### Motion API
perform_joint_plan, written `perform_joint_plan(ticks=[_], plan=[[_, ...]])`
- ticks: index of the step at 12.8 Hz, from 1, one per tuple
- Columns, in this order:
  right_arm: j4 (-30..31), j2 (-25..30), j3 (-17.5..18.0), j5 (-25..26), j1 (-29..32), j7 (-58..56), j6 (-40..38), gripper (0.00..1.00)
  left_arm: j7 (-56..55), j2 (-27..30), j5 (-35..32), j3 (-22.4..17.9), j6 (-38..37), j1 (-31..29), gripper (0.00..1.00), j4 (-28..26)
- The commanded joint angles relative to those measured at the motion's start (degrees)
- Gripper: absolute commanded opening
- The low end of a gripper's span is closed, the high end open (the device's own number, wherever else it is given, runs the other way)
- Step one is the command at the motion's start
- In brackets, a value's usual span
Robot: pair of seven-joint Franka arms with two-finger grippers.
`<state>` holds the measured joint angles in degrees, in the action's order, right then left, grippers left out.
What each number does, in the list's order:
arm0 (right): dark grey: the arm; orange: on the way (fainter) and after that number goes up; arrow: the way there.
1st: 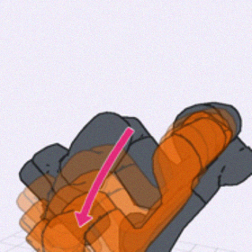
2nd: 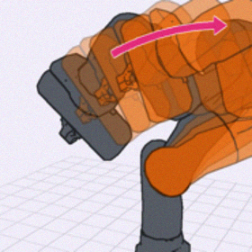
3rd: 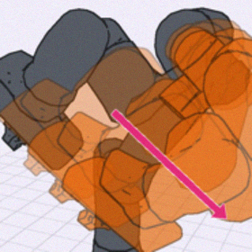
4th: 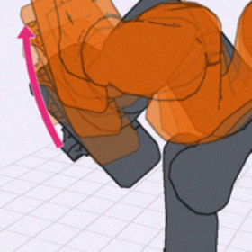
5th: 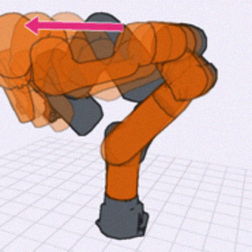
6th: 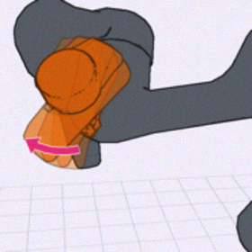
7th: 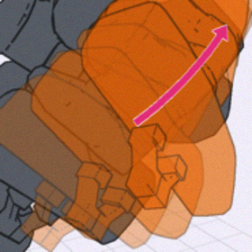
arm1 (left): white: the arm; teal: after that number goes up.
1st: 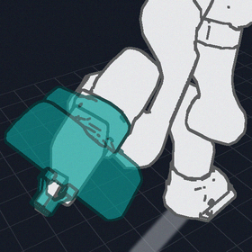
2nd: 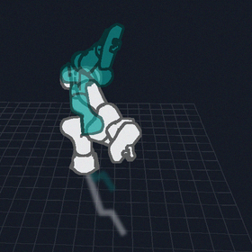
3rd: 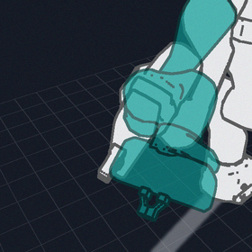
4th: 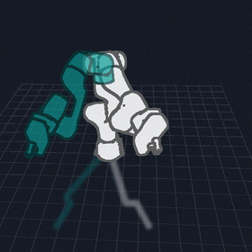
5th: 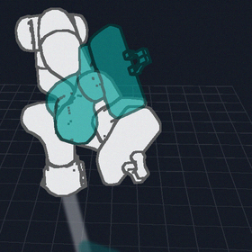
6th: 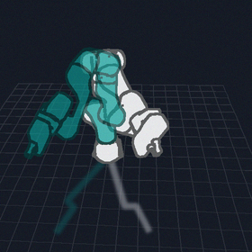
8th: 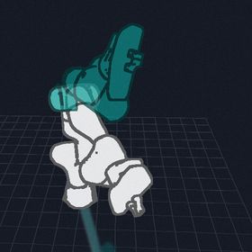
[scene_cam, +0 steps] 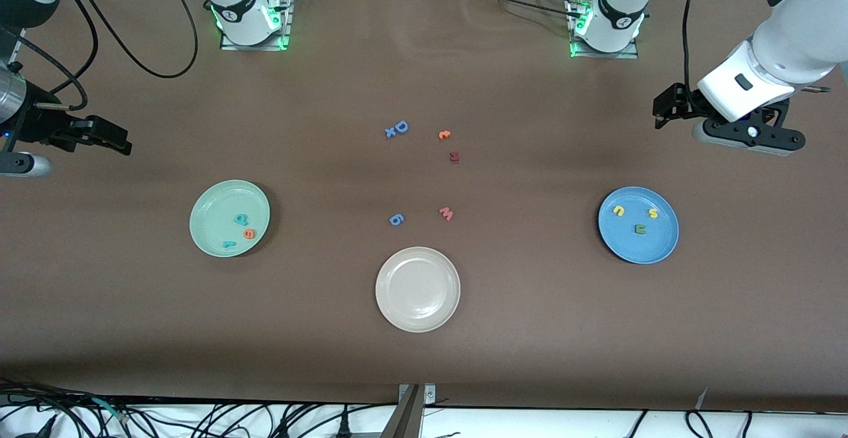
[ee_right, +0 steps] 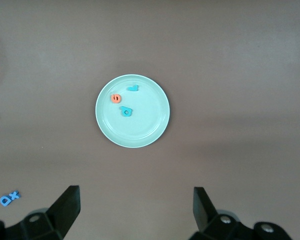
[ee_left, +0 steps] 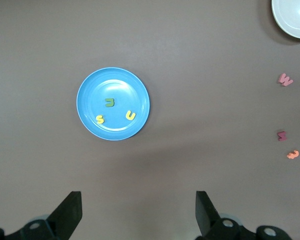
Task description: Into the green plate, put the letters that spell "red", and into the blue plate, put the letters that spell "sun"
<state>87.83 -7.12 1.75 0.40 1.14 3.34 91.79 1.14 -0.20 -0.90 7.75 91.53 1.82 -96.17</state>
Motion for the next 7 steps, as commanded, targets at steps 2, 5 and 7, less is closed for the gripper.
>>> perform_joint_plan(ticks=[2,5,7], plan=[[-0.91,-0.35,-0.43,0.13,-0.35,-0.88,-0.12,1.0,-0.88,-0.77,0.38,-0.01,-1.36,-0.42,1.0,2.21],[-0.91,-0.35,-0.43,0.13,-0.35,-0.88,-0.12,1.0,-0.97,-0.77,1.08,-0.1,-1.27,-0.5,1.0,3.17],[-0.91,-0.35,-0.43,0.13,-0.35,-0.88,-0.12,1.0,-0.79,-0.85,1.17,-0.28,-1.27,-0.85,1.0,3.88]])
